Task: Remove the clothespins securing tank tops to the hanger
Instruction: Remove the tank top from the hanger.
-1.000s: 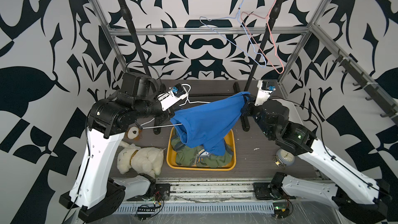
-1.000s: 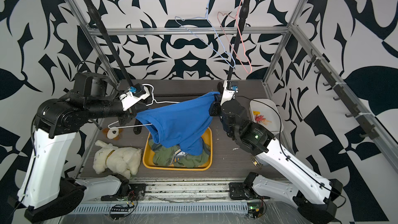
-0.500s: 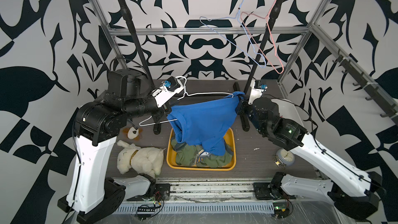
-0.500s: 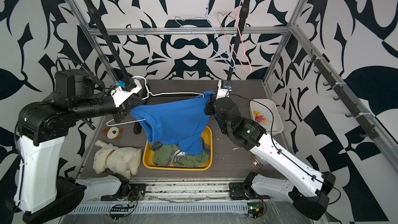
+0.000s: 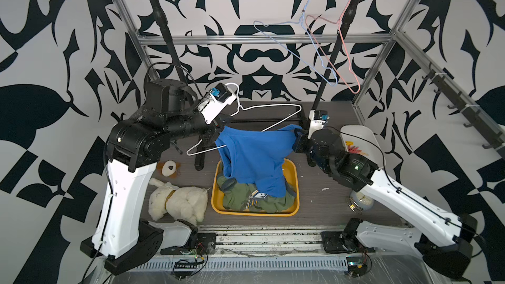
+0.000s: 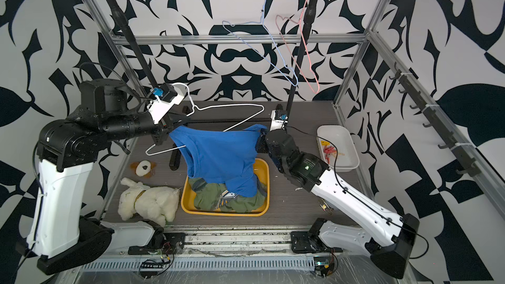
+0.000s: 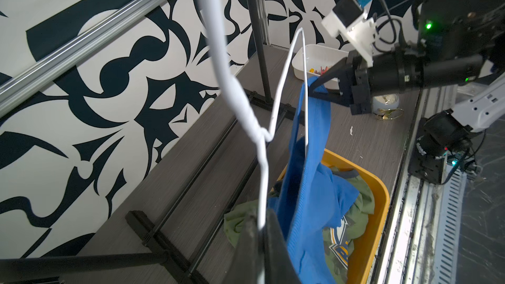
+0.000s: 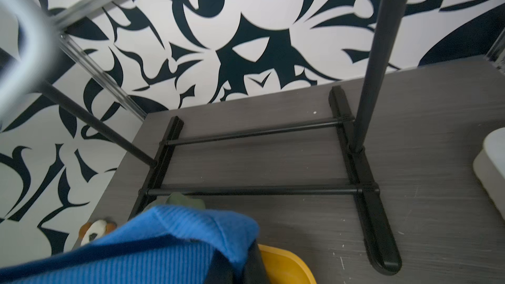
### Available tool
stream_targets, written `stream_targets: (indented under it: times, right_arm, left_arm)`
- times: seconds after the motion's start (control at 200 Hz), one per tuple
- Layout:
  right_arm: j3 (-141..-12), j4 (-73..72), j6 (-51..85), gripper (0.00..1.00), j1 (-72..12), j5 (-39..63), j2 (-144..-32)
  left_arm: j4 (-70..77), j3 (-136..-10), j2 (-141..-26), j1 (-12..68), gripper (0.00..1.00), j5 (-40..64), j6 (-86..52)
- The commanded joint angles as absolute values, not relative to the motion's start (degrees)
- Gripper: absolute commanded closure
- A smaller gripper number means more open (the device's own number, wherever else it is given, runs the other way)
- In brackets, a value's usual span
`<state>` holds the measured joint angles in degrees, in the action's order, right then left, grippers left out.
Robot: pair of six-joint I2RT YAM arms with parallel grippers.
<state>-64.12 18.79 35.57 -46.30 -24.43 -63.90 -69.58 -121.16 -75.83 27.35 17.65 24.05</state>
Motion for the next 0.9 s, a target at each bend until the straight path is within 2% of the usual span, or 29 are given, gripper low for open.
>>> stream_targets:
  times: [0.0, 0.31, 0.75, 0.895]
  right_arm:
    - [-63.92, 15.10, 37.52, 1.00, -45.97, -16.26, -66.22]
    - [-59.61, 3.15, 39.62, 1.00, -46.33, 5.01, -72.78]
    - [-64.50, 2.42, 32.39, 1.00, -54.19, 8.97, -77.87]
    - [-65.35, 4.15, 32.15, 1.00, -55.80, 10.40, -80.97]
  left_arm:
    - [-65.61, -122.88, -76.27, 27.16, 1.00, 18.47, 20.86]
    - [-60.89, -122.78, -79.33, 27.16, 1.00, 20.17, 15.30]
    - [-53.27, -122.52, -83.27, 27.21, 1.00, 20.35, 8.44]
    - [-52.41, -126.16, -85.29, 27.19, 1.00, 20.54, 7.09]
